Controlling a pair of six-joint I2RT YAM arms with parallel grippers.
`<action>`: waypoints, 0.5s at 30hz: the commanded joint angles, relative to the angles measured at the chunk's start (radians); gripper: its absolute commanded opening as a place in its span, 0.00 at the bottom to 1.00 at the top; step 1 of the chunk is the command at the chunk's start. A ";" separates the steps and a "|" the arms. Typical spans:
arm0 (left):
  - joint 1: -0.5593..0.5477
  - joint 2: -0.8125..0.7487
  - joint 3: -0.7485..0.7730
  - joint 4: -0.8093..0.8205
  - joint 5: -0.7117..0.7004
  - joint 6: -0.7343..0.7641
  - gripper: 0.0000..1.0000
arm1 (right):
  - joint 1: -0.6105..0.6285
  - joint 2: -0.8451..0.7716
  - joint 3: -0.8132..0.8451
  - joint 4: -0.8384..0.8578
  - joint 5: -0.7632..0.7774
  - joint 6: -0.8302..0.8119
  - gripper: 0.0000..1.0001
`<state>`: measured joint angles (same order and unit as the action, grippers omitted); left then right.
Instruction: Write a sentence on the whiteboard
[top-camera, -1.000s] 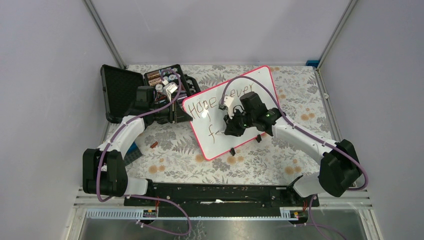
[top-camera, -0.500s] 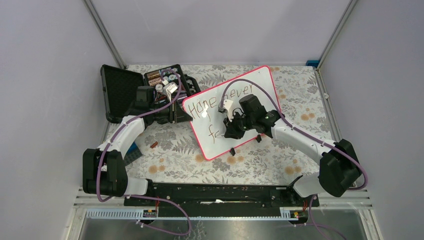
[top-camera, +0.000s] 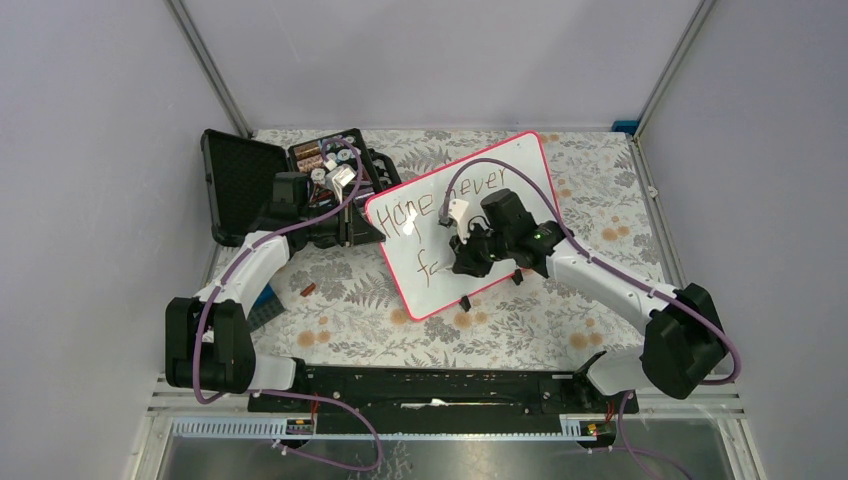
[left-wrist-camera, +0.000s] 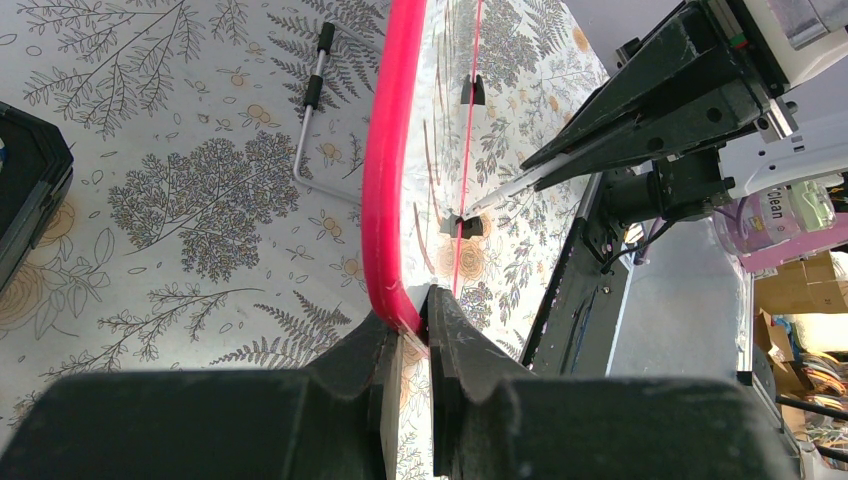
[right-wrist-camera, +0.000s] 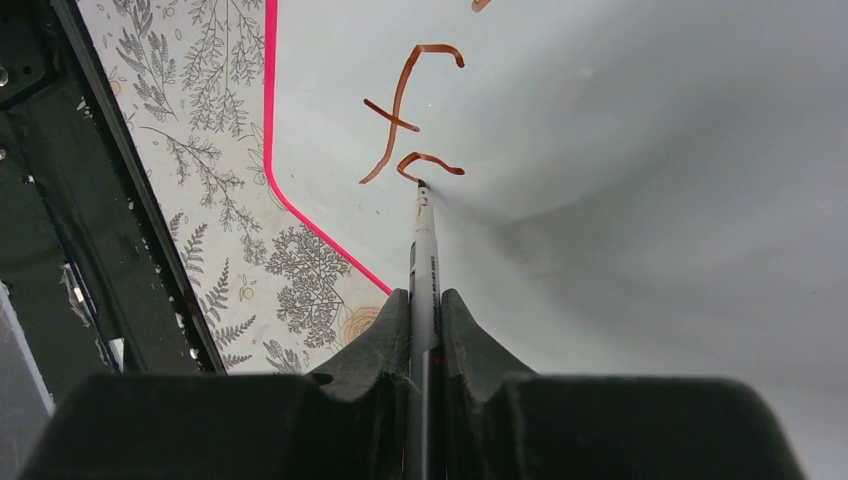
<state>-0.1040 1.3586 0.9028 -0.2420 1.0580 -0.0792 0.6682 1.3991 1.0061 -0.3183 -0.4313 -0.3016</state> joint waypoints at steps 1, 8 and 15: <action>-0.013 0.005 0.027 0.007 -0.016 0.071 0.00 | -0.016 -0.028 0.020 0.002 0.066 -0.033 0.00; -0.013 0.004 0.027 0.008 -0.016 0.071 0.00 | -0.039 -0.017 0.056 0.005 0.059 -0.027 0.00; -0.013 0.004 0.027 0.008 -0.016 0.071 0.00 | -0.049 -0.010 0.071 0.004 0.050 -0.023 0.00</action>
<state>-0.1040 1.3586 0.9031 -0.2420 1.0580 -0.0792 0.6357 1.3960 1.0309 -0.3424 -0.4282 -0.3099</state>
